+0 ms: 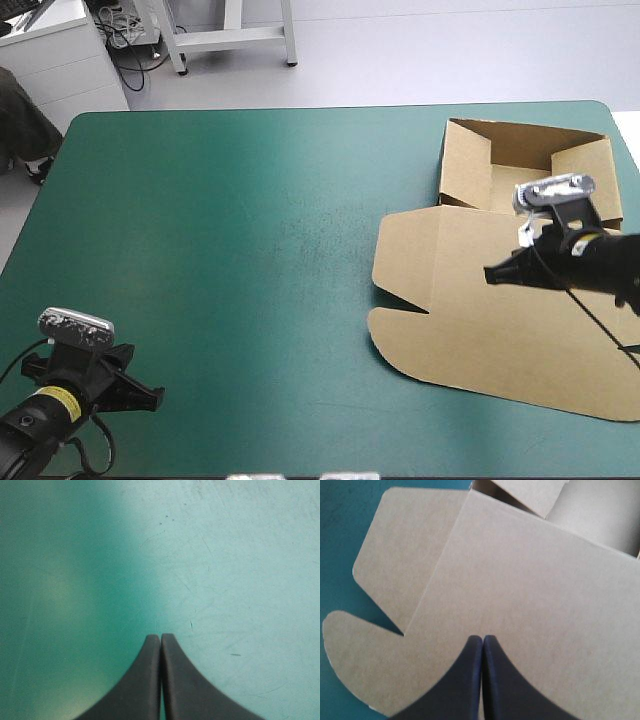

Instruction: Fold the box

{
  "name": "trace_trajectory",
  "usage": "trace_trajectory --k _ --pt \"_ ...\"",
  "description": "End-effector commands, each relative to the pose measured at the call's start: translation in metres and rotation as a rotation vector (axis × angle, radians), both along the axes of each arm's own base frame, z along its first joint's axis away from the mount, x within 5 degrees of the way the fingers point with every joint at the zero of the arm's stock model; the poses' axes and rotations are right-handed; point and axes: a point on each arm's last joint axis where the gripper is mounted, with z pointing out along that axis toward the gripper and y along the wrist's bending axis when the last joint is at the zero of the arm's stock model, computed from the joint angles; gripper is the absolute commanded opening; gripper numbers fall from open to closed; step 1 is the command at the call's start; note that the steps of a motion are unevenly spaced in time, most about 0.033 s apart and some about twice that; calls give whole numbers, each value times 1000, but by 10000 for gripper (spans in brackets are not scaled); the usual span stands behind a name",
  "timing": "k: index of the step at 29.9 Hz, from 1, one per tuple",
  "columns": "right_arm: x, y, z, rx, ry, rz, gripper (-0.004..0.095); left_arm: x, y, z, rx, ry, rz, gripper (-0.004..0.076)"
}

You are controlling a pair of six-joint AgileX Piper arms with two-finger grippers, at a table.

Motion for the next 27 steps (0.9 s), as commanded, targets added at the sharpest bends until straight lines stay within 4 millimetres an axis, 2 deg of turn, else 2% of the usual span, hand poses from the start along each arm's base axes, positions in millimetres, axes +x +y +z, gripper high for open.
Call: trace_trajectory --k 1,8,14,21,27 --pt "-30 -2 -1 17 -97 -4 -20 -6 1 1 -49 -58 -9 -32" --pt "-82 -6 -34 20 -114 -4 -21 -16 4 -15 -84 -43 -15 -32" --pt "-118 -5 -57 86 -202 -5 -23 -17 4 -14 -91 -57 -17 -32" --pt "-146 -8 -81 89 -294 2 -23 -17 4 -14 -95 -60 -18 -32" --pt "-154 -9 -88 92 -340 -2 -23 -17 3 -15 -103 -56 -20 -32"
